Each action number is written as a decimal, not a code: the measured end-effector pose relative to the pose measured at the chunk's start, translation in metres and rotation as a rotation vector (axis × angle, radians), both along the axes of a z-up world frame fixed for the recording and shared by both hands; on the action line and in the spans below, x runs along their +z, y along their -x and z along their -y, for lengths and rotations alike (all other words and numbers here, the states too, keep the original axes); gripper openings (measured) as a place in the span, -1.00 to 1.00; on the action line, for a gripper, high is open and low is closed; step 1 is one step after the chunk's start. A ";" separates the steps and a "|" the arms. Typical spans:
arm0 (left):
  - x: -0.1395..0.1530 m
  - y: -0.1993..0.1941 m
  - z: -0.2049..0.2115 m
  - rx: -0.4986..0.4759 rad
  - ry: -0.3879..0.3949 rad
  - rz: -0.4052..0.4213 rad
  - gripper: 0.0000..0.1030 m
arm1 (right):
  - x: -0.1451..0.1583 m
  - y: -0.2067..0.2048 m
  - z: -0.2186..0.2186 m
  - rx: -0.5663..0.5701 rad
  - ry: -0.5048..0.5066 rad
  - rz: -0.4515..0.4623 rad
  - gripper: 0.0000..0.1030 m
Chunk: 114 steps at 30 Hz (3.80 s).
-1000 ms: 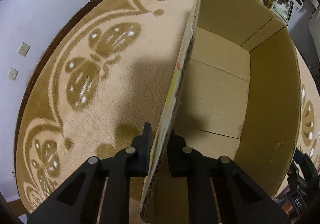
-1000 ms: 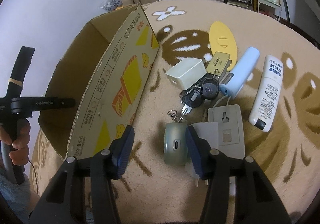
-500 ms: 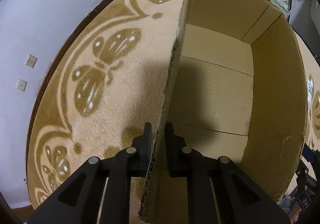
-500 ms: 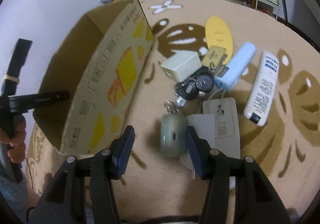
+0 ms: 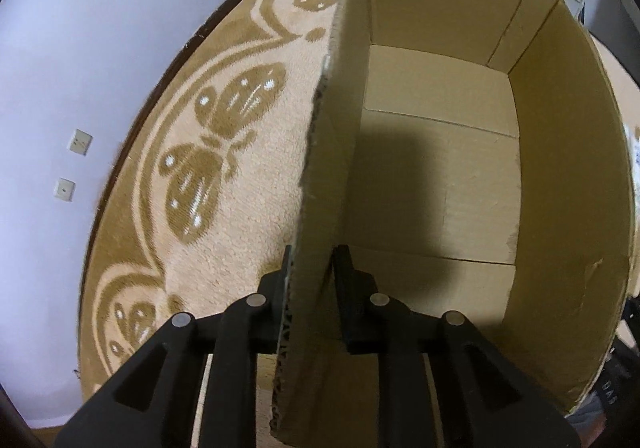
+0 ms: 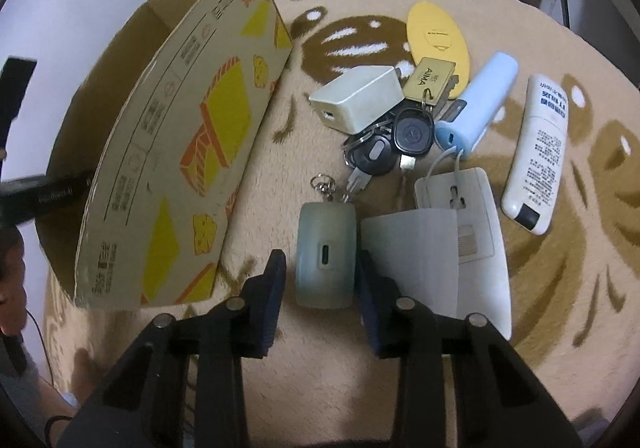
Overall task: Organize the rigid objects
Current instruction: 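Close the right gripper on the pale green earbud case, then carry the earbud case into the box and open the right gripper, then move the right gripper to the white square charger and grasp it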
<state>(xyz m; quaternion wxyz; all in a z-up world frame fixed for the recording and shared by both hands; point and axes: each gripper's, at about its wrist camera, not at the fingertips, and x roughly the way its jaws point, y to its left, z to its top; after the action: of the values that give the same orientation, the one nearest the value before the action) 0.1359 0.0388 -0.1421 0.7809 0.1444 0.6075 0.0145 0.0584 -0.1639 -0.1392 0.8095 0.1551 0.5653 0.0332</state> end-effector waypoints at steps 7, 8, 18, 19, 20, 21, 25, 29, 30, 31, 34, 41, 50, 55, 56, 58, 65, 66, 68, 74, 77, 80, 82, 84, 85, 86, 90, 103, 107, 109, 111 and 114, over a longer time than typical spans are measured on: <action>0.000 -0.001 0.002 -0.007 -0.022 0.006 -0.65 | 0.008 -0.010 -0.006 0.006 0.122 0.060 -0.45; -0.001 0.000 0.001 -0.008 -0.023 0.008 -0.65 | 0.011 -0.010 -0.005 -0.006 0.130 0.074 -0.45; -0.002 0.000 0.005 -0.022 -0.041 0.017 -0.65 | 0.072 -0.019 0.007 -0.055 0.096 0.265 -0.45; -0.002 0.000 0.005 -0.023 -0.042 0.017 -0.65 | 0.081 -0.023 0.007 -0.053 0.087 0.291 -0.45; -0.002 0.000 0.005 -0.024 -0.042 0.018 -0.65 | 0.086 -0.023 0.005 -0.050 0.083 0.308 -0.45; -0.002 0.000 0.005 -0.023 -0.039 0.017 -0.65 | 0.093 -0.026 0.005 -0.043 0.079 0.330 -0.45; -0.001 0.000 0.003 -0.019 -0.033 0.015 -0.66 | 0.112 -0.037 -0.002 -0.028 0.030 0.402 -0.45; -0.002 0.000 0.005 -0.023 -0.039 0.017 -0.66 | 0.129 -0.048 -0.018 0.022 0.040 0.457 -0.45; -0.002 0.000 0.005 -0.022 -0.038 0.017 -0.66 | 0.132 -0.049 -0.023 0.034 0.040 0.470 -0.45; -0.002 0.001 0.005 -0.022 -0.038 0.018 -0.66 | 0.135 -0.051 -0.027 0.042 0.039 0.480 -0.45; -0.002 0.001 0.006 -0.025 -0.041 0.020 -0.66 | 0.137 -0.058 -0.039 0.072 0.039 0.504 -0.45; -0.002 0.000 0.004 -0.019 -0.029 0.017 -0.66 | 0.111 -0.065 -0.059 0.118 0.028 0.454 -0.45; -0.002 -0.001 0.002 -0.016 -0.019 0.016 -0.66 | 0.079 -0.068 -0.071 0.160 0.052 0.372 -0.45; -0.001 -0.001 0.001 -0.008 -0.009 0.012 -0.66 | 0.074 -0.069 -0.070 0.151 0.079 0.352 -0.45; -0.001 -0.001 0.002 -0.009 -0.011 0.012 -0.66 | 0.074 -0.069 -0.070 0.152 0.080 0.350 -0.45; -0.001 -0.001 0.002 -0.011 -0.011 0.012 -0.67 | 0.073 -0.068 -0.069 0.147 0.074 0.347 -0.44; 0.000 -0.001 0.001 -0.011 -0.007 0.012 -0.69 | 0.087 -0.062 -0.070 0.153 0.109 0.387 -0.43; 0.000 -0.001 0.001 -0.011 -0.007 0.014 -0.69 | 0.090 -0.061 -0.070 0.152 0.115 0.388 -0.35; 0.001 -0.001 0.000 -0.008 -0.003 0.014 -0.69 | 0.094 -0.057 -0.069 0.150 0.128 0.401 -0.03; 0.001 -0.001 0.000 -0.009 -0.001 0.015 -0.69 | 0.109 -0.048 -0.051 0.103 0.147 0.434 0.76; 0.001 -0.001 0.000 -0.008 0.000 0.015 -0.69 | 0.112 -0.045 -0.038 0.077 0.144 0.433 0.91; 0.000 -0.001 0.000 -0.010 0.000 0.015 -0.70 | 0.107 -0.045 -0.023 0.058 0.190 0.391 0.91; 0.000 -0.002 -0.002 -0.005 0.007 0.015 -0.70 | 0.101 -0.045 -0.011 0.031 0.201 0.367 0.91; 0.001 -0.003 -0.003 0.000 0.016 0.014 -0.70 | 0.093 -0.045 0.005 -0.009 0.174 0.337 0.91; 0.001 -0.003 -0.003 0.001 0.018 0.014 -0.70 | 0.090 -0.045 0.010 -0.023 0.161 0.330 0.91; 0.001 -0.003 -0.003 0.000 0.016 0.014 -0.70 | 0.086 -0.046 0.017 -0.044 0.149 0.320 0.91; 0.001 -0.002 -0.002 -0.002 0.013 0.015 -0.70 | 0.071 -0.049 0.031 -0.078 0.122 0.289 0.91; -0.001 -0.003 -0.003 0.004 0.020 0.011 -0.69 | 0.030 -0.069 0.027 -0.056 0.099 0.239 0.44; -0.001 -0.003 -0.003 0.005 0.020 0.010 -0.69 | 0.018 -0.078 0.023 -0.039 0.111 0.221 0.38; -0.001 -0.003 -0.003 0.005 0.021 0.010 -0.69 | 0.013 -0.080 0.022 -0.031 0.111 0.215 0.38; -0.001 -0.004 -0.003 0.007 0.023 0.008 -0.69 | 0.008 -0.083 0.021 -0.023 0.117 0.203 0.38; -0.001 -0.004 -0.003 0.007 0.025 0.008 -0.69 | -0.001 -0.086 0.020 -0.019 0.139 0.179 0.38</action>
<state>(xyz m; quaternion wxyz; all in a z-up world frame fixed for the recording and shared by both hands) 0.1400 0.0422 -0.1426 0.7850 0.1326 0.6051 0.0101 0.1446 -0.1841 -0.1400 0.8658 0.1005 0.4902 0.0002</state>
